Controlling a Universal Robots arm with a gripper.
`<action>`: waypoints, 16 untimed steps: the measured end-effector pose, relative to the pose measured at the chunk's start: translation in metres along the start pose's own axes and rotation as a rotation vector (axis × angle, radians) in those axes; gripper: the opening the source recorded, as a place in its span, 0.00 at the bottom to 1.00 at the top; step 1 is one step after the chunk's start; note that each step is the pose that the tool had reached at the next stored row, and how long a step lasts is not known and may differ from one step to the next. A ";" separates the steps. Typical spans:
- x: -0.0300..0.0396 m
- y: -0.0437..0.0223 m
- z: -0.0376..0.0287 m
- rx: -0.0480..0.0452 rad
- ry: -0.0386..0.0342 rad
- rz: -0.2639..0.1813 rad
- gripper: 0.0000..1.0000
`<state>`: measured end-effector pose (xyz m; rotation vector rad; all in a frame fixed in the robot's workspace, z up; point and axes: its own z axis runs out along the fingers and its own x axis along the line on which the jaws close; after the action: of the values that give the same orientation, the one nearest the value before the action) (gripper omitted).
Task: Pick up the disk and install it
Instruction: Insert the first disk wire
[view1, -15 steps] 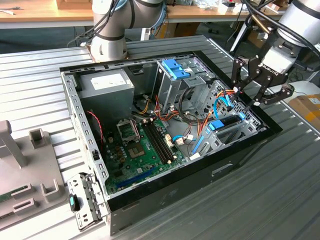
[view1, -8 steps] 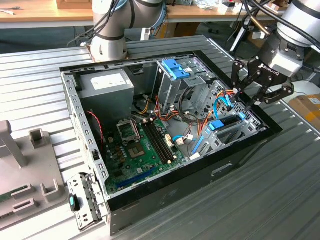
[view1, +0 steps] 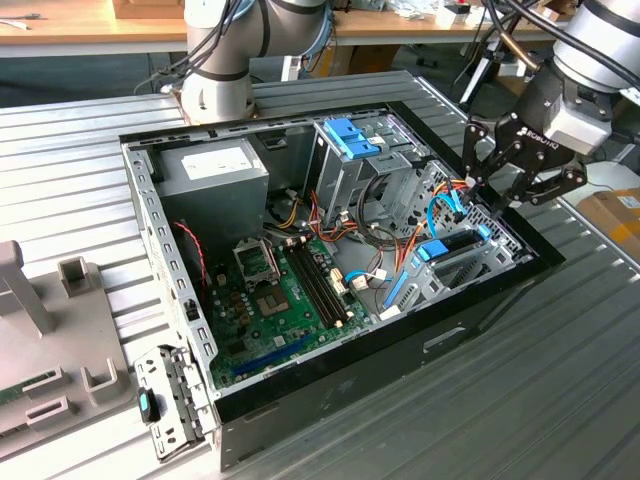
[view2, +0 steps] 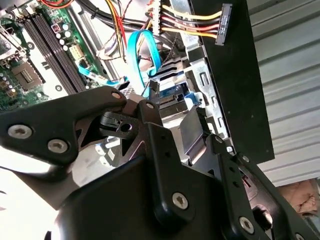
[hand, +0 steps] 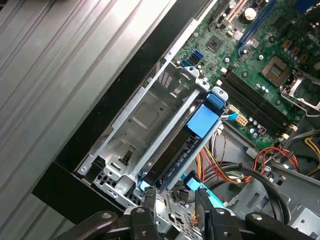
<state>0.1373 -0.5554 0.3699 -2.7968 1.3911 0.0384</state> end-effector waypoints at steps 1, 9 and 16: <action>-0.0001 -0.0013 0.0000 -0.0002 -0.0001 -0.006 0.44; 0.0119 -0.0195 -0.0003 -0.0016 -0.0003 -0.055 0.44; 0.0136 -0.0303 -0.0003 -0.0020 -0.0034 -0.141 0.44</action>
<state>0.1697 -0.5479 0.3699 -2.8865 1.1898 0.0425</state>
